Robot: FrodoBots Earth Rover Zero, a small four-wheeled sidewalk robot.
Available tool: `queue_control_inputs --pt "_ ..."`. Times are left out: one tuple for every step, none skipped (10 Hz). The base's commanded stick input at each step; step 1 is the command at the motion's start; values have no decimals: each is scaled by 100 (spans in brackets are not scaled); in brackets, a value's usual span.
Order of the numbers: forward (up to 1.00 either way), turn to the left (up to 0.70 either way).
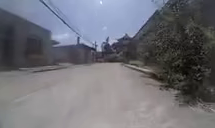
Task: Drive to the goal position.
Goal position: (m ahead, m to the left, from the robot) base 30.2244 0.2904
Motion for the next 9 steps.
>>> queue_control_inputs --pt "85 -34" --pt "85 -18" --pt "85 -1" --pt "85 0" --pt "85 0" --pt "85 0" --pt "85 0" --pt "85 0" --pt "85 0"
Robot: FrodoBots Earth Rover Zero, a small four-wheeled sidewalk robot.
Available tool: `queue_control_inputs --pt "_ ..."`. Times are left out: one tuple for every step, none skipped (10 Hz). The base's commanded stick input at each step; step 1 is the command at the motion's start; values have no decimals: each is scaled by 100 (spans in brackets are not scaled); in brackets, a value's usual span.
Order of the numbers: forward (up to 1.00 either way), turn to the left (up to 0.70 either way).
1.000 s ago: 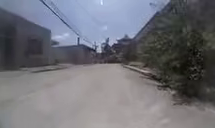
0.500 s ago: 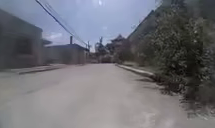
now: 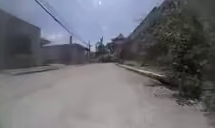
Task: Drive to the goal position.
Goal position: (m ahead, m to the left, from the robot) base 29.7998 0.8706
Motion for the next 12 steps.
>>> queue_control_inputs --pt "85 0" --pt "85 0" --pt "85 0" --pt "85 0" --pt "85 0" --pt "85 0" --pt "85 0" --pt "85 0" --pt "85 0" --pt "85 -18" --pt "85 -34" --pt "85 -22"
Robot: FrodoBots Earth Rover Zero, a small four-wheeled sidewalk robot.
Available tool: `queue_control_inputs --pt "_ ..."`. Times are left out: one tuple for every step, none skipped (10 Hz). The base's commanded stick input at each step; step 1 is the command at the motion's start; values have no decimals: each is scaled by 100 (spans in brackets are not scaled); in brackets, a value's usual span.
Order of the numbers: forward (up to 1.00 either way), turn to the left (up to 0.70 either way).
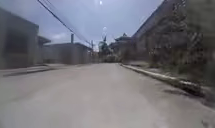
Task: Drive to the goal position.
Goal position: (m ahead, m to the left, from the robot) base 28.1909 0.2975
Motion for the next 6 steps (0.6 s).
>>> queue_control_inputs --pt "85 -5" --pt "85 0" --pt "85 0" --pt "85 0" --pt "85 0" --pt "85 0"
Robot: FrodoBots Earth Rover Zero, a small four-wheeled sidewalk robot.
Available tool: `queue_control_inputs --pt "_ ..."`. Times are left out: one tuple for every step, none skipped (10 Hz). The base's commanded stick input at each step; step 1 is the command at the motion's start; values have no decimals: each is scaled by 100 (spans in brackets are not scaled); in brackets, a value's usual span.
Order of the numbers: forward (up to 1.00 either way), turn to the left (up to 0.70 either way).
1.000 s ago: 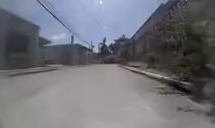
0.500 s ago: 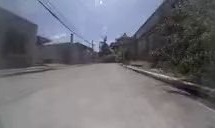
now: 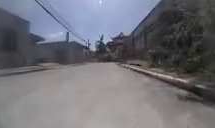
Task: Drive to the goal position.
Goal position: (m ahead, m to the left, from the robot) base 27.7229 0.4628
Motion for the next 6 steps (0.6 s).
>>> queue_control_inputs --pt "85 0" --pt "85 0" --pt "85 0" --pt "85 0" --pt "85 0" --pt "85 0"
